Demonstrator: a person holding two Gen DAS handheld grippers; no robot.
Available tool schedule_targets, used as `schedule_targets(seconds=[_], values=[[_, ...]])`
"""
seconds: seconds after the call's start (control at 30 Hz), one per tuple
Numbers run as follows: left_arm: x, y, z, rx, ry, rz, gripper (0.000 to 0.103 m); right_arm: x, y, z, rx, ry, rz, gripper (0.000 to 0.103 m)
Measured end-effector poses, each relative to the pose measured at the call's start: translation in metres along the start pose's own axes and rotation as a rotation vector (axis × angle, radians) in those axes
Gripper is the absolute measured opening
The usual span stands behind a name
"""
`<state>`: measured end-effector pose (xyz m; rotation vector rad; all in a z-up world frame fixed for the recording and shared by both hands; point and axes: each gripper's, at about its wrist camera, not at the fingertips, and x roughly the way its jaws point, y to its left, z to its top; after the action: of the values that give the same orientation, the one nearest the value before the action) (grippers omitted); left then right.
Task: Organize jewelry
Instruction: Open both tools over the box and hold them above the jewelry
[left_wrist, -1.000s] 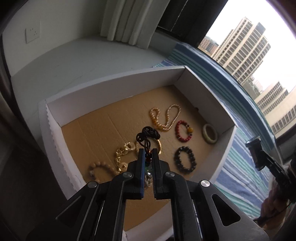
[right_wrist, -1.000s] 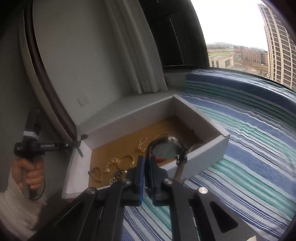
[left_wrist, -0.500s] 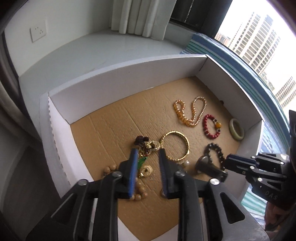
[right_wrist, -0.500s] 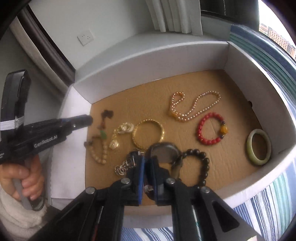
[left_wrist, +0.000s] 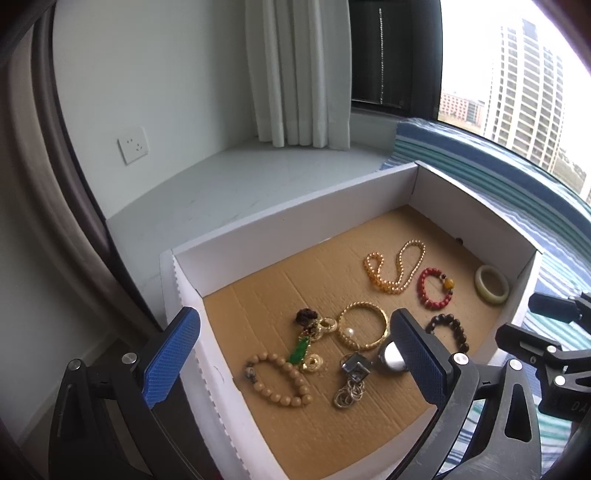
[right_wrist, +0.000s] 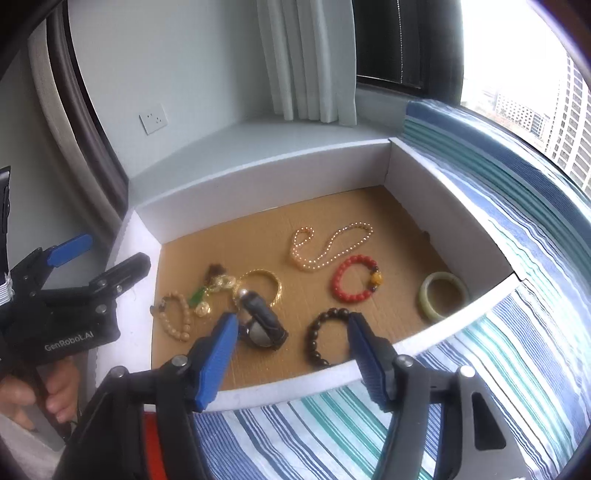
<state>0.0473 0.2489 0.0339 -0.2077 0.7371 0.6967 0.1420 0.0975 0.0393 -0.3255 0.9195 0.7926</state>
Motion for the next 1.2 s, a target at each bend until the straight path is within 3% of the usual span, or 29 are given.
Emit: schedule_targets(seconds=[0.07, 0.27, 0.4, 0.73, 1.2], values=[[-0.005, -0.002, -0.001, 0.016, -0.013, 0.013, 0.102, -0.004, -0.003, -0.002, 0.013, -0.012, -0.008, 0.076], [-0.010, -0.001, -0.004, 0.000, 0.035, 0.008, 0.102, -0.006, 0.004, 0.000, -0.014, -0.013, -0.046, 0.077], [-0.011, -0.003, -0.006, 0.003, 0.076, 0.010, 0.102, -0.008, 0.013, 0.001, -0.042, -0.025, -0.064, 0.084], [-0.014, 0.004, -0.009, -0.033, 0.139, -0.032, 0.102, -0.008, 0.022, 0.005, -0.057, 0.005, -0.110, 0.086], [-0.006, -0.001, -0.018, -0.033, 0.148, -0.074, 0.103, 0.004, 0.016, -0.001, -0.032, 0.032, -0.119, 0.086]])
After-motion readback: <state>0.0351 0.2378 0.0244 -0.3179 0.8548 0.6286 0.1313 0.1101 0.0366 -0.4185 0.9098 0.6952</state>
